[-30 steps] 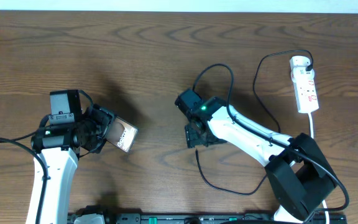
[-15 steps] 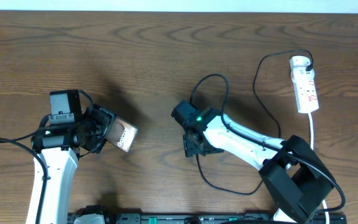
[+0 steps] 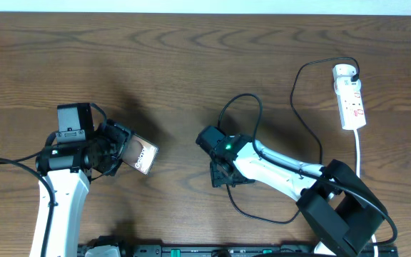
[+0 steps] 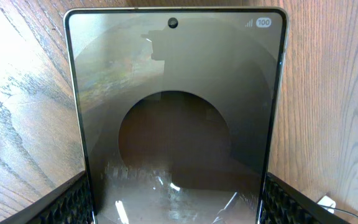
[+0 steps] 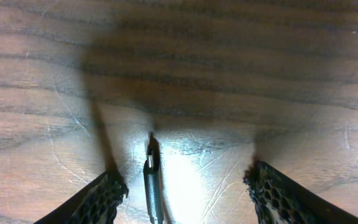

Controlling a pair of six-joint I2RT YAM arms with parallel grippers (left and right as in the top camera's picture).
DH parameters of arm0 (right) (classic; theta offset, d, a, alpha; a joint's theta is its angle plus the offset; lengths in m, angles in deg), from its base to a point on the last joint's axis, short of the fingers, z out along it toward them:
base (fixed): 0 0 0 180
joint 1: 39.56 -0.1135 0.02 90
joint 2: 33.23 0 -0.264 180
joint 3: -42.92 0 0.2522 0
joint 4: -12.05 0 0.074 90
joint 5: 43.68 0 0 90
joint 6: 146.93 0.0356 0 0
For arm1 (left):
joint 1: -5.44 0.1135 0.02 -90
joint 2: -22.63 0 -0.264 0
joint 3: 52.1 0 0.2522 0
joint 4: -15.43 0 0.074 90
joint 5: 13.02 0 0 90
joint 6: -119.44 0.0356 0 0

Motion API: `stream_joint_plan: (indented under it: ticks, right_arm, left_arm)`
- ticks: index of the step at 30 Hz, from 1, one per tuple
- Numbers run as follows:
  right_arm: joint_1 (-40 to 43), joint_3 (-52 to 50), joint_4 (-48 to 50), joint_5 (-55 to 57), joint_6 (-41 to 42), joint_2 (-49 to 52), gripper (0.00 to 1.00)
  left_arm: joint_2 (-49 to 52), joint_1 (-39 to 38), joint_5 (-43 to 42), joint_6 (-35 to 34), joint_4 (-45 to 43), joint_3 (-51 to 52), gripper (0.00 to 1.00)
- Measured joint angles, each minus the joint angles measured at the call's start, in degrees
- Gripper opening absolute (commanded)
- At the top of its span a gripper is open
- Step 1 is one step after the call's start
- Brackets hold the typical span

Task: Plug charger to phone and switch on socket
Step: 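Lower the right gripper and close on the cable's connector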

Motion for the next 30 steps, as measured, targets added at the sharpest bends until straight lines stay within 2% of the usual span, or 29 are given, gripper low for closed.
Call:
stream_joint_plan:
  ticks: [6, 9, 11, 18, 30]
  right_arm:
    - [-0.2, -0.07, 0.02, 0.02, 0.44, -0.04, 0.63]
    - [-0.22, -0.07, -0.13, -0.11, 0.68, -0.04, 0.51]
    - [-0.24, -0.09, -0.28, -0.22, 1.36, -0.04, 0.48]
    - [-0.24, -0.17, -0.46, -0.35, 1.95, -0.09, 0.27]
    - [-0.24, -0.17, -0.61, -0.35, 2.23, -0.09, 0.25]
  left_arm:
    - [0.0, 0.0, 0.0, 0.0, 0.0, 0.0, 0.07]
    - [0.0, 0.0, 0.0, 0.0, 0.0, 0.0, 0.07]
    - [0.0, 0.0, 0.0, 0.0, 0.0, 0.0, 0.07]
    - [0.0, 0.0, 0.0, -0.02, 0.0, 0.0, 0.07]
    - [0.0, 0.0, 0.0, -0.02, 0.0, 0.0, 0.07]
